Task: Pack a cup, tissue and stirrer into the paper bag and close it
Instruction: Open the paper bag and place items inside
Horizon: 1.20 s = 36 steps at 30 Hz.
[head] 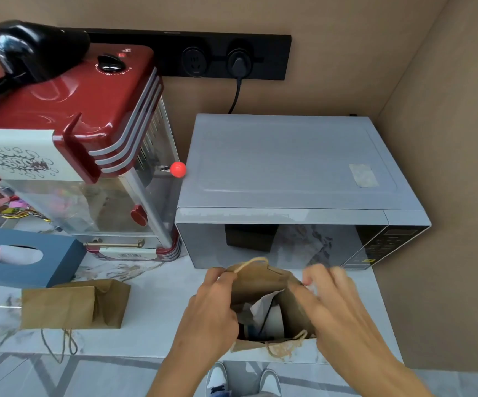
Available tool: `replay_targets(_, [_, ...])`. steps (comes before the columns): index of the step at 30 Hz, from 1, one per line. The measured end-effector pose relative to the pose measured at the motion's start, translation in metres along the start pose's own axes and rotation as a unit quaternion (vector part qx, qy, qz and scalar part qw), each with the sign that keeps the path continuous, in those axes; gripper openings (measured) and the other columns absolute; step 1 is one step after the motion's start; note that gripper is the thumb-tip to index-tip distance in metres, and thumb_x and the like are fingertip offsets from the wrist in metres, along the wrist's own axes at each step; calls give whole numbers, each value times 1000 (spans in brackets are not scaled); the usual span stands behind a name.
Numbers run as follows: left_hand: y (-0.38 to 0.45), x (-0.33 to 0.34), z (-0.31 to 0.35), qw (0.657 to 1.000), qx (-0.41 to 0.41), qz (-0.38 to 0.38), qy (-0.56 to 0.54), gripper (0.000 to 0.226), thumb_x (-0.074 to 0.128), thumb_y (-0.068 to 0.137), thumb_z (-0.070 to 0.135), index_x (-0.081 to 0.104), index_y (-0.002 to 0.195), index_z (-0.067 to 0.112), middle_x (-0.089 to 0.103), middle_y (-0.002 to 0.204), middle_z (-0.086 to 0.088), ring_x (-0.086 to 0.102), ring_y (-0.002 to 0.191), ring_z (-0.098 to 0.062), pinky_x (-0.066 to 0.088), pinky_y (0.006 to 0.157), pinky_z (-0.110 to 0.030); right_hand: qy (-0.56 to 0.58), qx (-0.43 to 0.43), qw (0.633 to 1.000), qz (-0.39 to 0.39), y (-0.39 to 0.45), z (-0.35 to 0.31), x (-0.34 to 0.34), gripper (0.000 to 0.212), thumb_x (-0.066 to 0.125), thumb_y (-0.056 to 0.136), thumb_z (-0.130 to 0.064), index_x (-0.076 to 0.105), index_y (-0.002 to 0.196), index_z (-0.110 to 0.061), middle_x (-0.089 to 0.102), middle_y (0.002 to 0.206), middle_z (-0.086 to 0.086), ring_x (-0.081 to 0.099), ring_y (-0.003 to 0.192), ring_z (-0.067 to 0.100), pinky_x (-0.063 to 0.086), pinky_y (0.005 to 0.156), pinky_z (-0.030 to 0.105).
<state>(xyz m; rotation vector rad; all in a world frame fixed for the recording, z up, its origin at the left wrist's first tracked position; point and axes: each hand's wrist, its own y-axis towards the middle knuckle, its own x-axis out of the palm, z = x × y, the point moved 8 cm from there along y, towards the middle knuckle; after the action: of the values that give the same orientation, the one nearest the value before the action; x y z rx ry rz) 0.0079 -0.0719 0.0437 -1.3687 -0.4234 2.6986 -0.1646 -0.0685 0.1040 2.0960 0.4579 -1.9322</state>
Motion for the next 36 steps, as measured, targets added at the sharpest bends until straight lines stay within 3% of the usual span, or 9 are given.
replay_targets(3, [1, 5, 2, 1000, 15, -2, -11, 64, 49, 75, -2, 42, 133, 25, 41, 136, 6, 57, 109, -25, 50, 95, -39, -38, -198, 975, -89, -2, -30, 5, 37, 33, 81, 0, 61, 100, -16, 55, 107, -2, 53, 88, 21, 49, 61, 30])
replay_targets(6, [1, 6, 3, 1000, 27, 3, -11, 65, 49, 75, -1, 40, 133, 27, 41, 135, 6, 58, 106, -26, 52, 93, -39, -142, -257, 935, -201, 2, -36, 24, 37, 57, 67, 8, 58, 99, -10, 62, 91, 5, 60, 75, 26, 38, 57, 34])
replay_targets(11, [-1, 10, 14, 999, 49, -4, -14, 66, 44, 71, -1, 38, 129, 28, 39, 134, 6, 60, 101, -32, 53, 88, -49, -165, -112, 937, -287, 39, -39, 39, 18, 52, 90, -9, 66, 101, -10, 70, 100, 13, 62, 99, 31, 38, 83, 41])
replay_targets(15, [2, 13, 25, 997, 71, -8, -26, 63, 46, 75, -1, 39, 131, 26, 42, 132, 5, 62, 96, -31, 55, 82, -49, -142, -116, 942, -282, 57, -59, 56, 18, 62, 83, -10, 65, 101, -11, 70, 95, 9, 68, 80, 30, 42, 58, 32])
replay_targets(23, [13, 6, 28, 996, 77, -3, -33, 67, 50, 76, -3, 40, 136, 24, 37, 137, 9, 59, 98, -26, 56, 83, -38, 64, 110, 887, -444, 76, -19, 108, 28, 52, 91, -5, 54, 119, -4, 66, 99, 20, 57, 39, 19, 47, 37, 26])
replay_targets(26, [19, 2, 23, 996, 68, 4, -52, 61, 50, 81, -1, 41, 137, 21, 39, 137, 7, 58, 100, -24, 54, 84, -35, 135, 111, 904, -389, 80, -10, 96, 26, 43, 94, -11, 57, 115, -6, 65, 71, 13, 61, 42, 16, 55, 46, 27])
replay_targets(29, [23, -5, 19, 993, 68, 12, -92, 53, 50, 87, 5, 44, 136, 23, 42, 137, 7, 50, 96, -11, 44, 82, -21, 282, 98, 926, -231, 83, -1, 64, 41, 41, 92, -44, 64, 90, -10, 69, 76, 9, 68, 63, 18, 59, 65, 40])
replay_targets(33, [21, -5, 14, 990, 69, -3, -126, 44, 52, 93, 18, 44, 133, 34, 38, 138, 11, 54, 83, -9, 49, 84, -20, 484, 136, 864, -23, 66, 29, 23, 38, 52, 84, -49, 63, 72, -15, 69, 73, 5, 72, 72, 13, 56, 59, 18])
replay_targets(36, [17, -7, 13, 990, 64, -7, -129, 38, 54, 94, 29, 45, 127, 45, 28, 139, 20, 60, 79, -11, 48, 79, -14, 556, 159, 813, 71, 47, 46, 8, 31, 64, 82, -35, 56, 66, -9, 64, 63, 0, 70, 64, 12, 53, 64, 29])
